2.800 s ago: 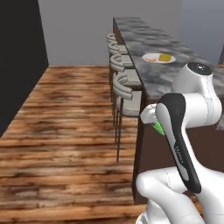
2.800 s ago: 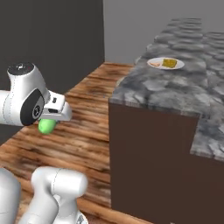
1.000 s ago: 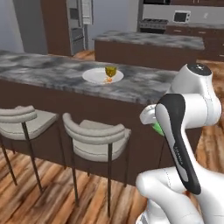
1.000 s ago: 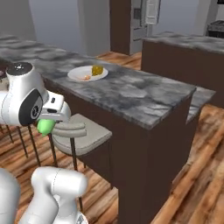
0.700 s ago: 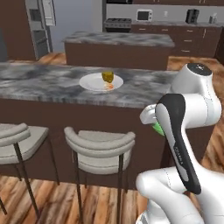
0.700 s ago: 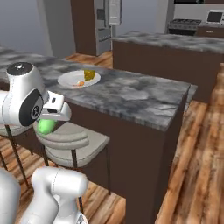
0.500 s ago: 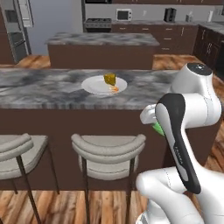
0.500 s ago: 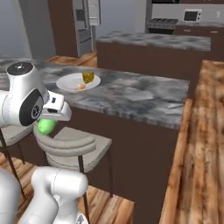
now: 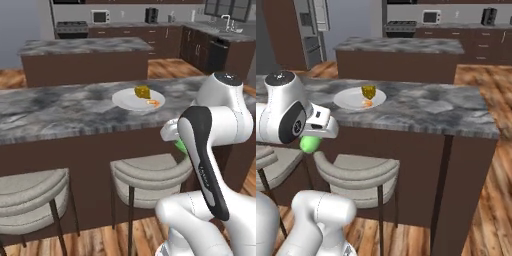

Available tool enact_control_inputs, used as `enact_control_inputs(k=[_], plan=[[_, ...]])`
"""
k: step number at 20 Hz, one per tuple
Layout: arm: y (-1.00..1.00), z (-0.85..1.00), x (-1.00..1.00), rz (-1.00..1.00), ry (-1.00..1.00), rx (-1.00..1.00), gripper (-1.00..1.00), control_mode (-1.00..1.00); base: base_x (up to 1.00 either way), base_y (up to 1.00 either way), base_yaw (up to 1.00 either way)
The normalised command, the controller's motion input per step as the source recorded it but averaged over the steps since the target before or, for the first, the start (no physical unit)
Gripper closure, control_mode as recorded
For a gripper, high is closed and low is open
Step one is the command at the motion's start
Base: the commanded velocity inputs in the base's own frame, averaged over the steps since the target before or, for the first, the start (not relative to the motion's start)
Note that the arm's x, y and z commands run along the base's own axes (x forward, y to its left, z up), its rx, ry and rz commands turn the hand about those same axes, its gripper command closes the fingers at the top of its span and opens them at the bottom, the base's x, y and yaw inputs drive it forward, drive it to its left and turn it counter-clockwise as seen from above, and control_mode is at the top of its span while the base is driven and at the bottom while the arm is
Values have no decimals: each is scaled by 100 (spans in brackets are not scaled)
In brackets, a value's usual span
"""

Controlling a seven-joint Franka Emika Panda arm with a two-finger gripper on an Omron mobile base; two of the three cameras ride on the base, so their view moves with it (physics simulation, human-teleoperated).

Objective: Take the cheese, shrimp, and corn from the fridge and place them on the plate on the dining counter to create an appetizer plate.

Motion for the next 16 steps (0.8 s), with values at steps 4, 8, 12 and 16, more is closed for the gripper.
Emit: enact_control_inputs(k=[4,8,12,16], plan=[[0,0,0,0,0,0,100,100,40,65,-33],[0,0,0,0,0,0,100,100,60,50,-30],[0,0,0,0,0,0,100,100,72,48,-30],[8,4,8,-5,0,-2,100,-100,40,33,-19]])
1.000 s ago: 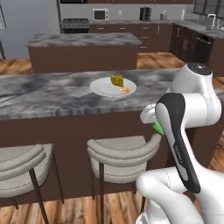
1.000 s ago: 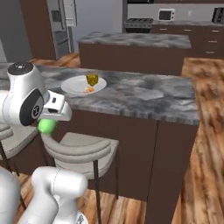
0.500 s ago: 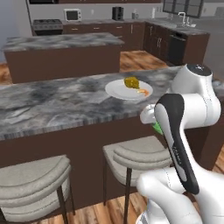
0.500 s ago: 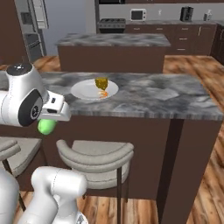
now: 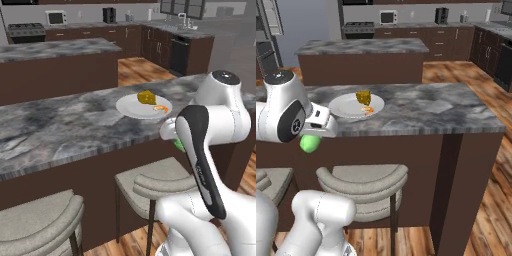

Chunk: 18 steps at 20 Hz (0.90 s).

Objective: Take the cheese, shrimp, and corn from the fridge and place them on the plate on the dining counter to create an appetizer plate.

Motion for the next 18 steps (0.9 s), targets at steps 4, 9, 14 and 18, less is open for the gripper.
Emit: enact_control_inputs(k=[4,9,14,18], plan=[[8,25,40,-11,0,-5,100,-100,0,0,0],[0,38,75,-1,-5,-1,100,-100,0,0,0],[2,15,63,0,-11,-3,100,-100,0,0,0],[11,-1,75,1,-9,-7,100,-100,0,0,0]])
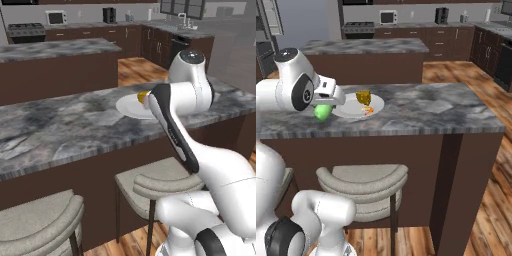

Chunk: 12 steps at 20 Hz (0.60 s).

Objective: Take the cheese, shrimp, and corn from the fridge and place them on the plate on the dining counter to create an appetizer plate.

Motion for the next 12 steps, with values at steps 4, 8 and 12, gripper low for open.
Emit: enact_control_inputs(k=[4,8,12], plan=[[11,-20,87,1,-2,-5,100,-100,0,0,0],[14,-22,85,1,0,0,100,-100,0,0,0],[13,-20,74,0,0,0,100,-100,0,0,0]])
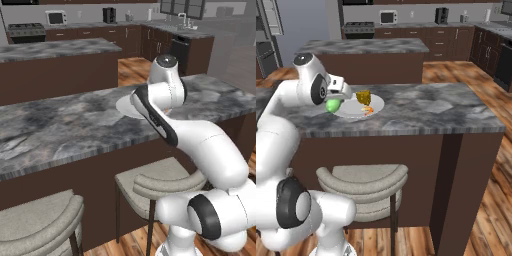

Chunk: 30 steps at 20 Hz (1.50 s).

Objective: Take the cheese, shrimp, and corn from the fridge and place them on the plate on the dining counter to create an appetizer plate.

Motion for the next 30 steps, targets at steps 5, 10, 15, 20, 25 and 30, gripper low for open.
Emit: enact_control_inputs(k=[5,10,15,20,25,30], plan=[[12,-43,67,0,3,-1,100,-100,0,0,0],[5,-39,51,0,2,0,100,-100,0,0,0],[3,-27,55,0,0,0,100,-100,0,0,0],[3,-25,59,0,1,0,100,-100,0,0,0],[1,-13,44,0,0,0,100,-100,0,0,0],[20,-4,2,1,0,-1,-100,-100,0,0,0]])
